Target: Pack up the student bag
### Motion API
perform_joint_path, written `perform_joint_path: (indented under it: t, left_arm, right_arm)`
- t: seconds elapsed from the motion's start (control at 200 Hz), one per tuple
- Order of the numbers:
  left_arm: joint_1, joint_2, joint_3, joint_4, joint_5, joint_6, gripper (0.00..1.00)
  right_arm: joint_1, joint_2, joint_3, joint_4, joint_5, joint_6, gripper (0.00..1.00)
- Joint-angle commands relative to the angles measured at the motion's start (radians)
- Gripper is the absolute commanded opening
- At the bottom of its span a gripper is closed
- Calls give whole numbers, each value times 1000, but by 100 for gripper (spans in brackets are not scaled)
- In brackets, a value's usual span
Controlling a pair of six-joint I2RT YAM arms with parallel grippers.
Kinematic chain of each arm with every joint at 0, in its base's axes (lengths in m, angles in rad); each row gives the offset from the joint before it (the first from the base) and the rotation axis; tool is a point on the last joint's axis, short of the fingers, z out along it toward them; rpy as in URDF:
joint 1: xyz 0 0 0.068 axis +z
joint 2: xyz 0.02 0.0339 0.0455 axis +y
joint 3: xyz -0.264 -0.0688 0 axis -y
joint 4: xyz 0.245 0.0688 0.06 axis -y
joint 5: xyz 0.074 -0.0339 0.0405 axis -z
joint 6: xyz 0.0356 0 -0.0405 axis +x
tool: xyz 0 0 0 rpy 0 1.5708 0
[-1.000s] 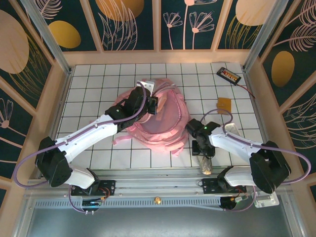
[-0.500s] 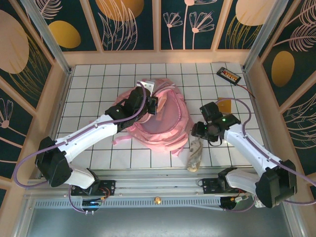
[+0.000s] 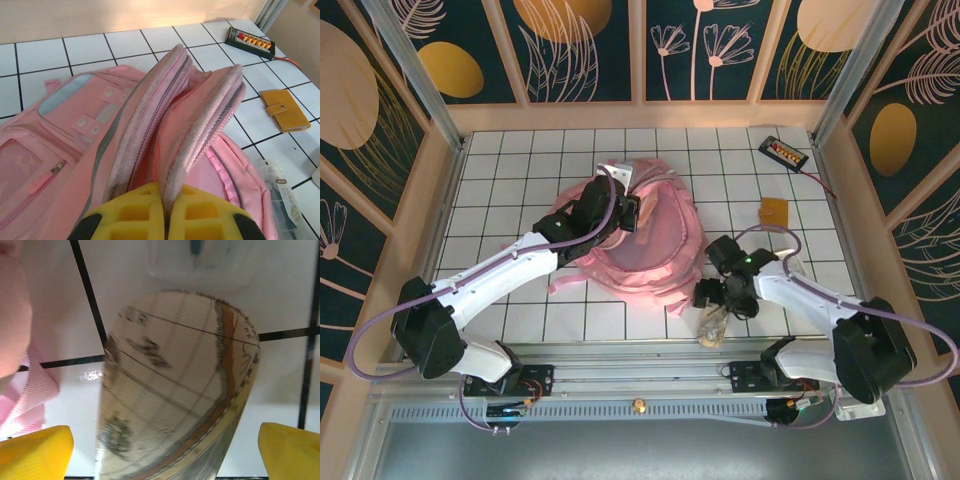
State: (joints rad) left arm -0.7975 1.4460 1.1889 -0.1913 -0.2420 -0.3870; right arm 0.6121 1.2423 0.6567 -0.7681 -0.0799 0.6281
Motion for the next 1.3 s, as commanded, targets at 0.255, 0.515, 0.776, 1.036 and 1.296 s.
perform_joint_path:
  t: [0.255,0.515,0.776,1.036,1.296]
  left_arm:
    - [8,-42,18,35,-11,-3,0]
    - [8,-38,34,33,-4,-5,0]
    - [8,-39,44,44,12,-16,0]
    - [9,-29,58,42,28,-33,0]
    - [8,-42,49,61,20,-47,0]
  right_arm:
    - [41,47,15,53,62,52,55]
    - [1,-103,169,-53,47,24,54]
    - [-188,-221,271,209,-266,58,55]
    - [-187,-34,234,716,-397,356,55]
    - [-142,238,245,943,-431,485,55]
